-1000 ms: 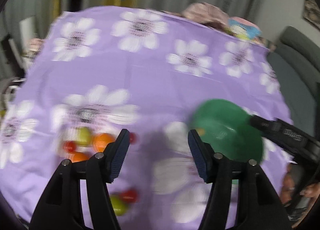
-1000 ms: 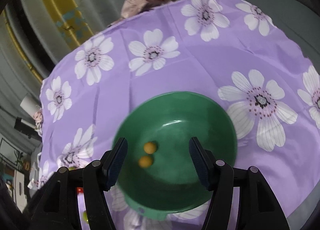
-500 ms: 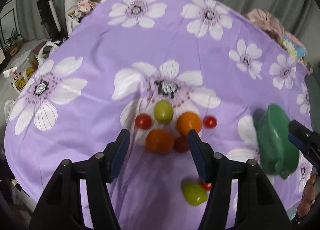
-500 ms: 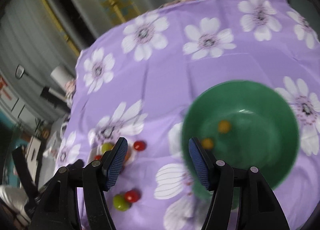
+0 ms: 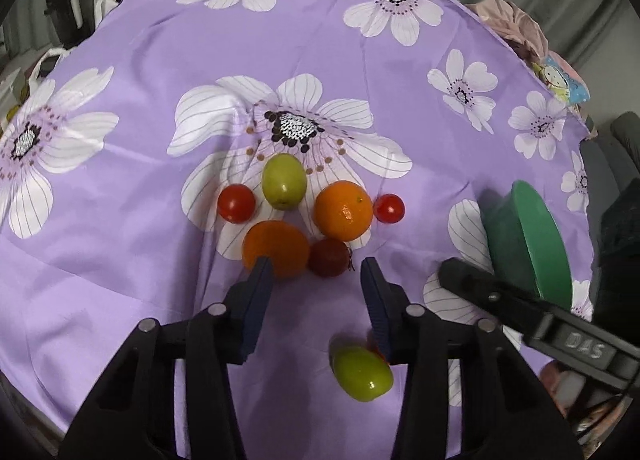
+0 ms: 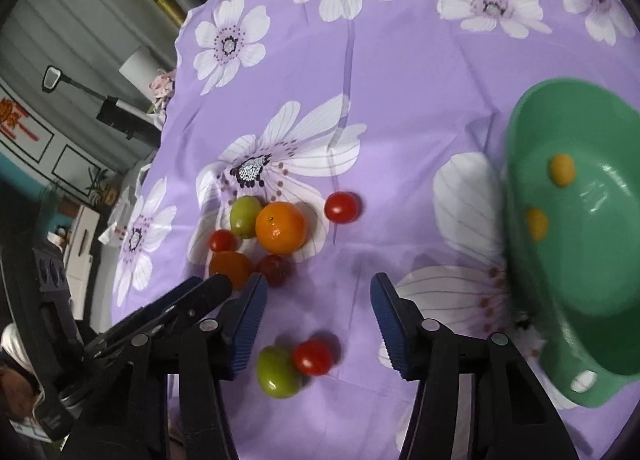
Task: Organize fruits
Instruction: 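Move the right gripper back to the green fruit on the cloth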
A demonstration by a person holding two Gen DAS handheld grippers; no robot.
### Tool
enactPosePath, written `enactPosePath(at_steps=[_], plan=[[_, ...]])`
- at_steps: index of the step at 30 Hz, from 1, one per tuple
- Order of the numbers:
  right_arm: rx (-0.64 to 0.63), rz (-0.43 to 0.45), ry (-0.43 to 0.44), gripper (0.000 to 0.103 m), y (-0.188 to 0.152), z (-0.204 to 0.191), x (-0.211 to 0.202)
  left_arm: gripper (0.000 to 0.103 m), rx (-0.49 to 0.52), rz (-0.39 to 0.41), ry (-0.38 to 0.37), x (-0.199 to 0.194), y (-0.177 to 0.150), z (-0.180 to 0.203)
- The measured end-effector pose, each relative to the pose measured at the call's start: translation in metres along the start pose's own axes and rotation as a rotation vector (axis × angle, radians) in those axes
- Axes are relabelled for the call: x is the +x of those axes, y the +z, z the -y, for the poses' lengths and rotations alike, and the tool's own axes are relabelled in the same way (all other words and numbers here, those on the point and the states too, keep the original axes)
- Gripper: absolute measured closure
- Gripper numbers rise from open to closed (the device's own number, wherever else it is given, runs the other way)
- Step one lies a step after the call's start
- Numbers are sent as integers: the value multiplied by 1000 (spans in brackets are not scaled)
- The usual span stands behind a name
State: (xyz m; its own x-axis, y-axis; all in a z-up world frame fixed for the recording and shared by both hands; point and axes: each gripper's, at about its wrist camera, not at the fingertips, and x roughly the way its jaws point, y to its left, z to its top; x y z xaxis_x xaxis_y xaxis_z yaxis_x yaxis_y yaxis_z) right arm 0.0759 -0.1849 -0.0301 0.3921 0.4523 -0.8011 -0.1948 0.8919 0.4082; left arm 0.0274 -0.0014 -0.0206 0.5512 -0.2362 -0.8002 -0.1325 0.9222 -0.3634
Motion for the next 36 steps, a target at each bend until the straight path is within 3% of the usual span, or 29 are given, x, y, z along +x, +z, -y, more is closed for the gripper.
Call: enactPosePath(at_steps=[2,6,10,14,18,26,30,33,36], plan=[[21,-45,3,56,0,4,12,63,-8,-14,0,2,-1,-1],[45,-52,-74,57,2,11,14,63,23,-50,-21,5,-3,5],[-1,-62,-76,57,0,9,2,63,49,-92,-27,8,-7,9],[45,-41,-93,57,4,19,-1,62,80,-133,-38,6,-15,16],[69,-72,-47,57,6,23,4,60,113,-152,-42,3,-27,20],[32,-77,-36,57,1,12,0,53,115,-213,-57,12,-42,19],[1,-117,61,57,-4,-1,3,53,95,-216,-76,9,-43,14],[-17,-167,136,57,-11,-12,8,53,74,-211,-124,3,-47,10],[-39,-194,150,57,-17,-21,14,55,71,-203,-182,0,-49,10]])
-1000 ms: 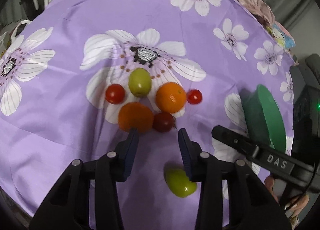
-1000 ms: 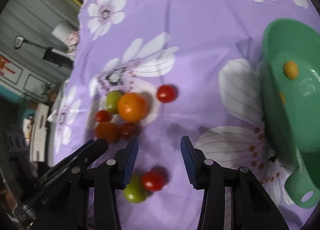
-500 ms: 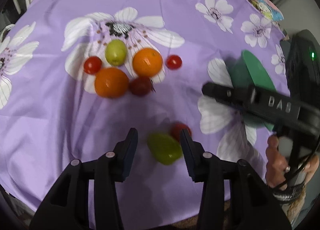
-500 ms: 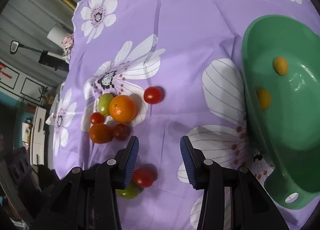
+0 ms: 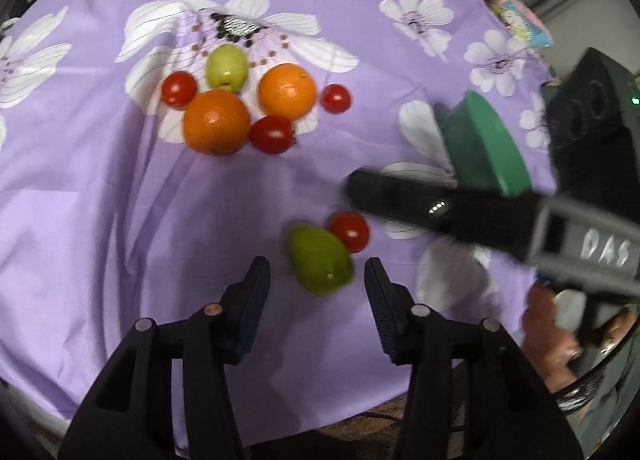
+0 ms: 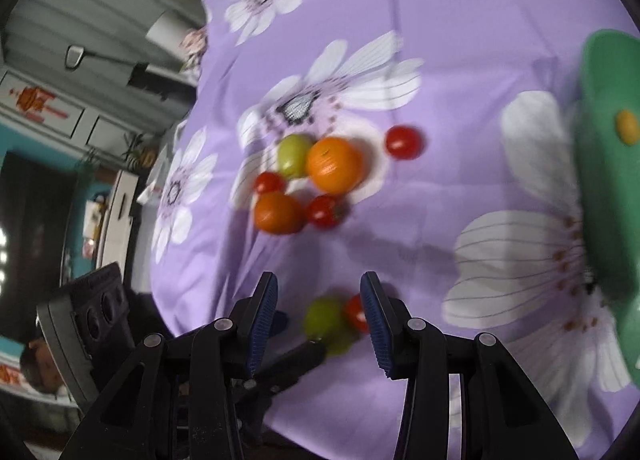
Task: Organize fruits
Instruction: 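Move the right gripper back to the green fruit on the cloth, then close the right gripper around the green fruit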
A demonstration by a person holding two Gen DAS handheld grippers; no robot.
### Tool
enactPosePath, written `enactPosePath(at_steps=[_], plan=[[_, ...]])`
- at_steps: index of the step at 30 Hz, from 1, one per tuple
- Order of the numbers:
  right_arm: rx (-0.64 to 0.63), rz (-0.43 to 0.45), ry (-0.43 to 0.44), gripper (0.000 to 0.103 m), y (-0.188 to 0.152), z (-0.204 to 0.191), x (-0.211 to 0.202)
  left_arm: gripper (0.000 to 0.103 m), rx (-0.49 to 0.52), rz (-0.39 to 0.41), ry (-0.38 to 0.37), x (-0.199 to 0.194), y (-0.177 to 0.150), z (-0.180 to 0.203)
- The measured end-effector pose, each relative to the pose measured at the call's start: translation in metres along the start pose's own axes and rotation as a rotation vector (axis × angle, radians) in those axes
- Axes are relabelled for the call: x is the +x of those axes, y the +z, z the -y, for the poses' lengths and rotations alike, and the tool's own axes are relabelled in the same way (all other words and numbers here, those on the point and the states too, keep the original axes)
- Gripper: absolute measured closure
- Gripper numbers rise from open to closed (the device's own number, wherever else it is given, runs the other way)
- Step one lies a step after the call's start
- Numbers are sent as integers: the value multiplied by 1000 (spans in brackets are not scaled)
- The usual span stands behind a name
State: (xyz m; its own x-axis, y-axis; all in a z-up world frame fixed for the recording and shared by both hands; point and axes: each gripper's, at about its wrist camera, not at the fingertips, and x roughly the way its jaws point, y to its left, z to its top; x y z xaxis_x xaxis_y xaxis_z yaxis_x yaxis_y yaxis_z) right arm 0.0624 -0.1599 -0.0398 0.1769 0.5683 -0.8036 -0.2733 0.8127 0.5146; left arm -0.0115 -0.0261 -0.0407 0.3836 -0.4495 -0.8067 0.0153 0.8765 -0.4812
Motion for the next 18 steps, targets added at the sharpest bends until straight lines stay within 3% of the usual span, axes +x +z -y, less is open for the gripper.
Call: enactPosePath(at_steps=[7,10,16,18], plan=[[-18,-64,1,57,-8,-8,17,55,6,-25,-32,9,0,6],[-18,-76,6,57,-7,-7,20,55,5,-37,-12,14,-2,6],[-25,-75,-37,60,-9,-6,21,69,12,-1,-4,12,-2,7],[-31,-71,-54,60,-9,-7,23,68,12,9,1,12,-2,7]])
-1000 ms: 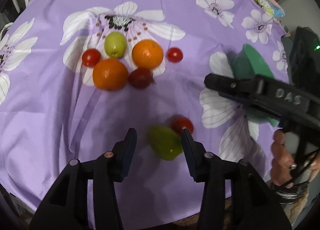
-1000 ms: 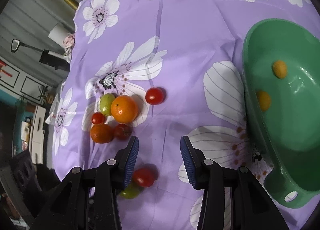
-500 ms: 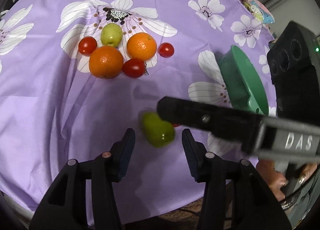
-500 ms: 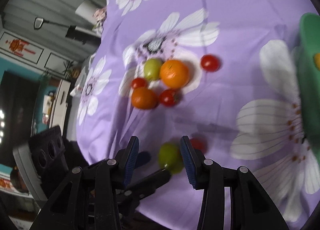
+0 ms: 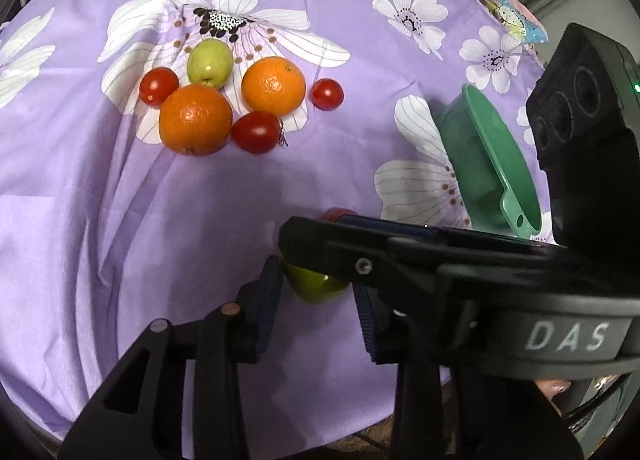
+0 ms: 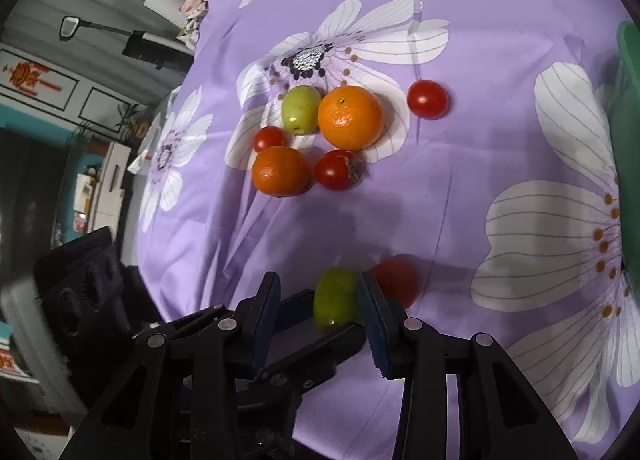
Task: Organize fruits
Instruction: 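Close the right gripper around the green fruit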
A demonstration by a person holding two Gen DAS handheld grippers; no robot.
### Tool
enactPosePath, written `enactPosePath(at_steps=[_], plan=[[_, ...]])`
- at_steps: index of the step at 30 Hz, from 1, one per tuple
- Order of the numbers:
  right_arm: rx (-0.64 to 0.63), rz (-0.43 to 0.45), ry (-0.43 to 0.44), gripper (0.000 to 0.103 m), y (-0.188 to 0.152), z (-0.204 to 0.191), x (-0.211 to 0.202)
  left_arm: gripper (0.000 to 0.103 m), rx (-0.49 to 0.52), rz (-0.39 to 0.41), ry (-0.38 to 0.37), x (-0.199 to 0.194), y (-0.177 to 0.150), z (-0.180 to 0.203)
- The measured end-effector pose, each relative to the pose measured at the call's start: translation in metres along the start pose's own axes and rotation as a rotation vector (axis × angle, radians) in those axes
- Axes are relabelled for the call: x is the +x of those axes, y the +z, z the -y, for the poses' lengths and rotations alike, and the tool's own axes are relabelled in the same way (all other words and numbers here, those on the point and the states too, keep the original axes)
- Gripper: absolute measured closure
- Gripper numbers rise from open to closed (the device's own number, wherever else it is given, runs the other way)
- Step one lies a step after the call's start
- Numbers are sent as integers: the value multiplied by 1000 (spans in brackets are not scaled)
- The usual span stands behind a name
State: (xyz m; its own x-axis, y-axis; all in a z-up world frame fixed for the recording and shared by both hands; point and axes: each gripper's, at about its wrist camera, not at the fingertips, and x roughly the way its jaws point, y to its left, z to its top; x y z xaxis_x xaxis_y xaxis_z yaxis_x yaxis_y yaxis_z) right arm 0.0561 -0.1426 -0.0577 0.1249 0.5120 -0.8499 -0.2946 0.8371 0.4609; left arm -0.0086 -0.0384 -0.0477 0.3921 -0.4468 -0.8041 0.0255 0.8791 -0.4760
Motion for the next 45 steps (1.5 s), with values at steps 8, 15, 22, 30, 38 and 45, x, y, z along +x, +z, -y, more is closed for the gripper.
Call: enactPosePath(at_steps=[8,15,22,30,38,45], plan=[[14,25,23,60,1,3,-2,71,9,112,35,-9,4,0],[-17,89,49,66,7,-2,-6,84,9,195,44,-12,8,4],[61,33,23,66,14,14,7,80,-6,117,78,-2,12,-3],[55,68,-5,66,10,21,-15,64,12,25,73,-7,7,-7],[44,20,-30,66,11,18,3,61,22,-22,90,6,2,-3],[18,-2,0,66,9,12,9,69,4,38,77,4,4,-6]])
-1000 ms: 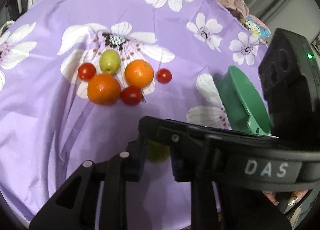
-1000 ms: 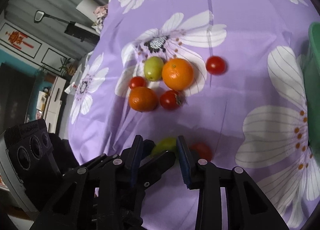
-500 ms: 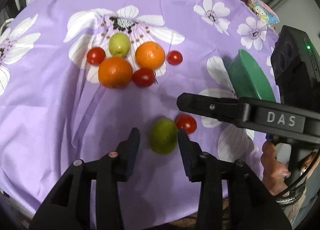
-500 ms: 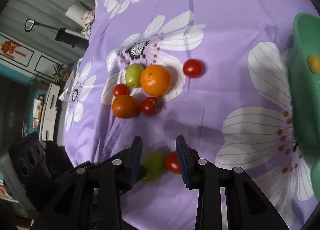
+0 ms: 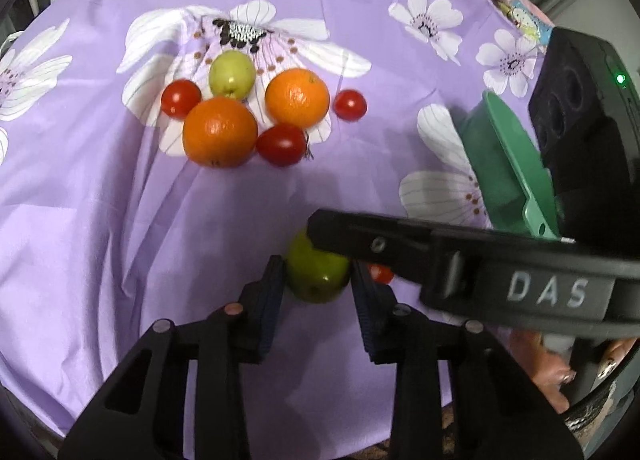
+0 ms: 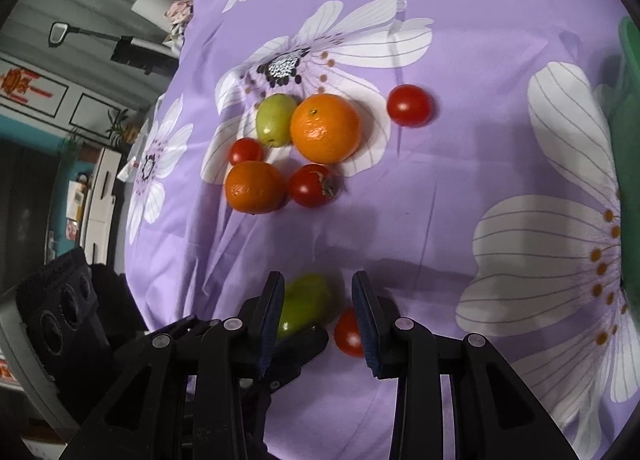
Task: Organize fruits
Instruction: 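Close the right gripper around the green fruit, then carry the green fruit with the right gripper over the green bowl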
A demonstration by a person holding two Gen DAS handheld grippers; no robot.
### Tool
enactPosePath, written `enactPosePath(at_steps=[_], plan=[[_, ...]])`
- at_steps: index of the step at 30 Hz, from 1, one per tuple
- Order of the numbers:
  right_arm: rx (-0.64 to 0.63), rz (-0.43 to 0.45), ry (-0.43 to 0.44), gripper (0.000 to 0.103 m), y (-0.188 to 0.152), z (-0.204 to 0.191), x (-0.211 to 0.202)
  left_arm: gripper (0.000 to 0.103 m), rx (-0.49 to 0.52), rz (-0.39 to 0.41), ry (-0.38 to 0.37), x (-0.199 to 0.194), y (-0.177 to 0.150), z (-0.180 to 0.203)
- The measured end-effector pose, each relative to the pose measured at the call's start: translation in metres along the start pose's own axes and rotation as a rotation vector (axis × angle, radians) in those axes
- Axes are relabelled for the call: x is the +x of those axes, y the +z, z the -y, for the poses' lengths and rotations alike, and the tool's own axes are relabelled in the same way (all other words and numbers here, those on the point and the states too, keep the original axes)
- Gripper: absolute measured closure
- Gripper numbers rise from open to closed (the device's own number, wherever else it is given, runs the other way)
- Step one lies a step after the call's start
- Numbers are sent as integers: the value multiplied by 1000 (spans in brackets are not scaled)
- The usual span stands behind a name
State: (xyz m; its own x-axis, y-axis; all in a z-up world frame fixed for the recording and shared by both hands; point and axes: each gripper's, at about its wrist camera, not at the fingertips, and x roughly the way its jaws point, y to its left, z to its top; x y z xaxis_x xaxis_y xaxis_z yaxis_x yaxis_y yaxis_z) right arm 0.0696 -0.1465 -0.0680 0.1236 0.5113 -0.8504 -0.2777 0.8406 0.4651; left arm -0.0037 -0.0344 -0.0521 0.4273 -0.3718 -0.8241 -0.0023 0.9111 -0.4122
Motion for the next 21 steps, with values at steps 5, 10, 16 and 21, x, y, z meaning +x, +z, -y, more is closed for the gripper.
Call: enactPosePath(at_steps=[5,10,16,21], plan=[[15,-7,31,66,1,1,3,70,-1,58,18,1,1,4],[6,57,14,66,2,2,-8,70,-14,119,-10,3,8,9],[36,55,-2,66,7,12,-4,69,-8,108,9,14,9,11],[43,37,-6,66,6,15,0,68,4,91,22,14,8,11]])
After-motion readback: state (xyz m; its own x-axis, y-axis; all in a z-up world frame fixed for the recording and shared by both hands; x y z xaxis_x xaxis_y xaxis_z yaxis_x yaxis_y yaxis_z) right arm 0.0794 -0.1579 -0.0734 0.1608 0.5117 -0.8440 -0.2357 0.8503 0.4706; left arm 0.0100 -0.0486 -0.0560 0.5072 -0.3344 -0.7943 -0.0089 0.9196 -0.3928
